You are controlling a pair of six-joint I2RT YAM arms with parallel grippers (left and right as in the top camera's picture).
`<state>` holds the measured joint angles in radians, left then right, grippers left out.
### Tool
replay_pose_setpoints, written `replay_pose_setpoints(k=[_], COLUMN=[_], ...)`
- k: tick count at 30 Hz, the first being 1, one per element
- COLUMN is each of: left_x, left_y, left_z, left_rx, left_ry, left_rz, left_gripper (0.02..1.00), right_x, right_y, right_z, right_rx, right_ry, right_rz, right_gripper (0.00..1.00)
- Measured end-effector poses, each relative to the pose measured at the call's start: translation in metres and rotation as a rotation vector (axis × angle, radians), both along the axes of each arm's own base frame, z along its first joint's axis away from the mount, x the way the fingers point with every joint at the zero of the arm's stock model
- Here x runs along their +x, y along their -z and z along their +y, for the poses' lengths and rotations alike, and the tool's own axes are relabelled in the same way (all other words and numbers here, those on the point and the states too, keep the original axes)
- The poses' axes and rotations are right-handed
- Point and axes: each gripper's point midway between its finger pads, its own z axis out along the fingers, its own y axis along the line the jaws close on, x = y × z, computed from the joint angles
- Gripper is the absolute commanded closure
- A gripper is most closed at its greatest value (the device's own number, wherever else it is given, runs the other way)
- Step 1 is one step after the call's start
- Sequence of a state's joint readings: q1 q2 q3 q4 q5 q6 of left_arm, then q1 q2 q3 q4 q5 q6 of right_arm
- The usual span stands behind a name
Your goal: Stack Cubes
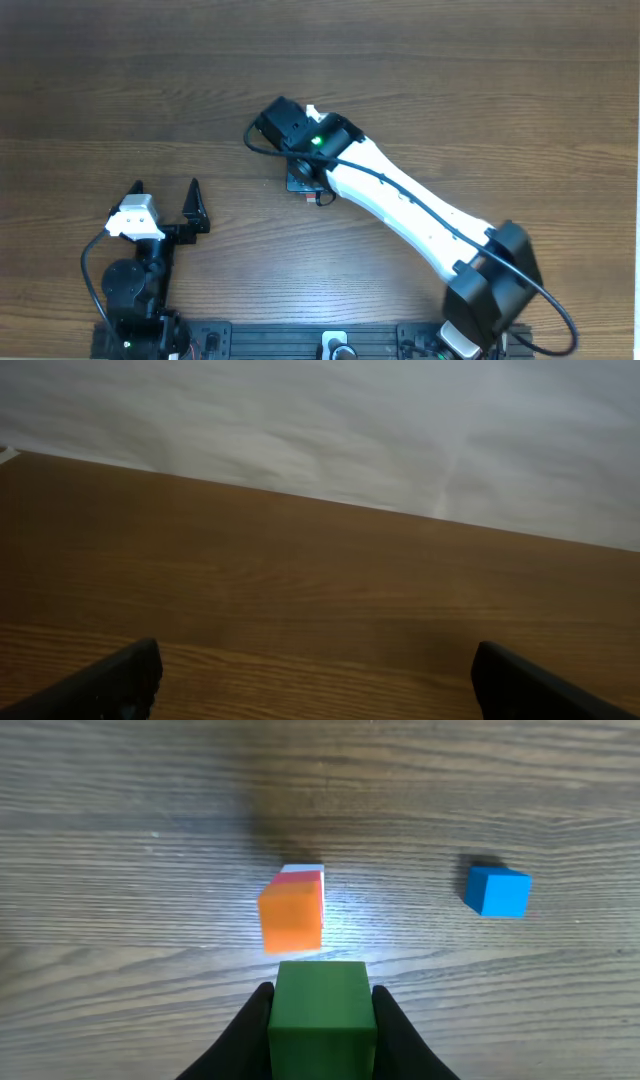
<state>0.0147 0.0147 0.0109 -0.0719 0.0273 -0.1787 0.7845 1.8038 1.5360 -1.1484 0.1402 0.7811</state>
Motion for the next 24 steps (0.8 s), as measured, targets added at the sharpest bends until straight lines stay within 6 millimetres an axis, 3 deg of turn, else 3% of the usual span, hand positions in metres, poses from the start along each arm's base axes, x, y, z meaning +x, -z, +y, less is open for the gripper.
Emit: replay_pose_setpoints(k=[7,24], left_x=[0.000,0.000], left_y=[0.000,0.000], left_z=[0.000,0.000], left_rx=[0.000,0.000], left_ry=[0.000,0.000], left_rz=[0.000,0.000], left_gripper=[0.020,0.018], right_x=[0.004,0.007], right_y=[0.023,0.029], right_z=[0.005,0.012], right_rx=[-0.010,0.011], right_ry=[-0.020,-0.044], right_rz=[0.051,0.056], right_gripper=[0.991,0.989])
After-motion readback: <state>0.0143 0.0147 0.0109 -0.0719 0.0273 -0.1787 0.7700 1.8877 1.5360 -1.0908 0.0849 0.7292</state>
